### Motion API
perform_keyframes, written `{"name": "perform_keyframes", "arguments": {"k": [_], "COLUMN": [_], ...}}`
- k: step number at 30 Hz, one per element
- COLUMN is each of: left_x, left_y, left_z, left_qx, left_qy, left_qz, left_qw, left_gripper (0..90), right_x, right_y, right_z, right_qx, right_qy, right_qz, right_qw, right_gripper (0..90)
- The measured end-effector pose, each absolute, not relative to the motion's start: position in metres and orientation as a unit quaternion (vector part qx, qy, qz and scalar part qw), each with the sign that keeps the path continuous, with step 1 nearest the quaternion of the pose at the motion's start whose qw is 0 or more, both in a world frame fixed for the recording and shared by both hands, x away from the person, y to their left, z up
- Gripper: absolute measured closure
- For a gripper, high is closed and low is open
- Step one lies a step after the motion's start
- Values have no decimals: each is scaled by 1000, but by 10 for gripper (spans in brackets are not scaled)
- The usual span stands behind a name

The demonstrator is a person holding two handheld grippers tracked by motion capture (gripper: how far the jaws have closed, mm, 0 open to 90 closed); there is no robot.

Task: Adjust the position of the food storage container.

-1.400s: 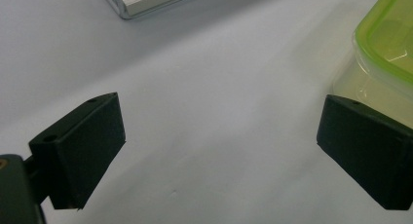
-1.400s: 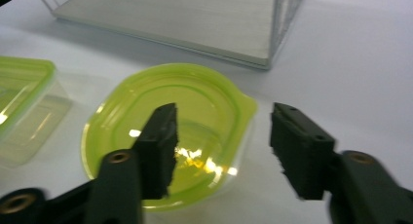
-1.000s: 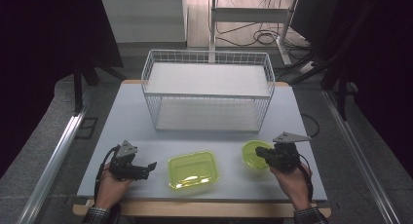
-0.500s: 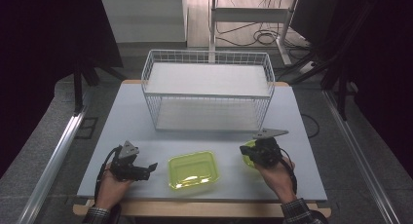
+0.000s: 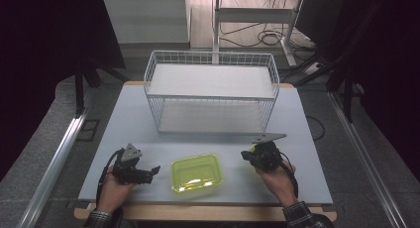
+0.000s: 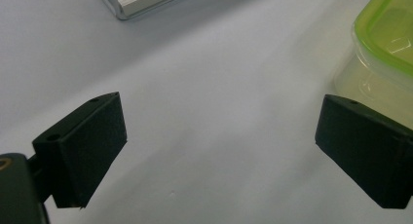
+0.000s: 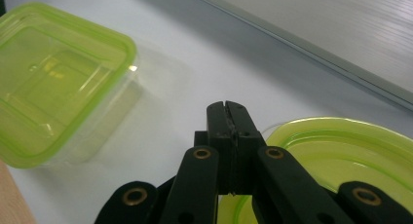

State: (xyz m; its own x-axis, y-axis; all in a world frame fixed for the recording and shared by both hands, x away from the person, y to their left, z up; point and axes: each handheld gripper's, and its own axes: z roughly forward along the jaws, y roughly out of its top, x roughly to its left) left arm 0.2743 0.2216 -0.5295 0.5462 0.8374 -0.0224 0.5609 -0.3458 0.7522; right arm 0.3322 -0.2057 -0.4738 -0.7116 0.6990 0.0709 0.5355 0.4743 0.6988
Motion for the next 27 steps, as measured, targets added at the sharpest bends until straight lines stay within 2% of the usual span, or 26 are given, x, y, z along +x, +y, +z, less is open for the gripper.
{"name": "perform_keyframes", "arguments": {"k": [27], "left_x": [272], "left_y": [216], "left_z": [-527], "left_qx": [807], "left_qy": [428], "left_qz": [171], "left_qw": [368], "left_gripper": [75], "right_x": [331], "right_y": [-299], "right_z": [-472], "right_qx": [464], "right_qy": [797], "right_qz": [352], "right_qw": [162], "right_gripper": [890]}}
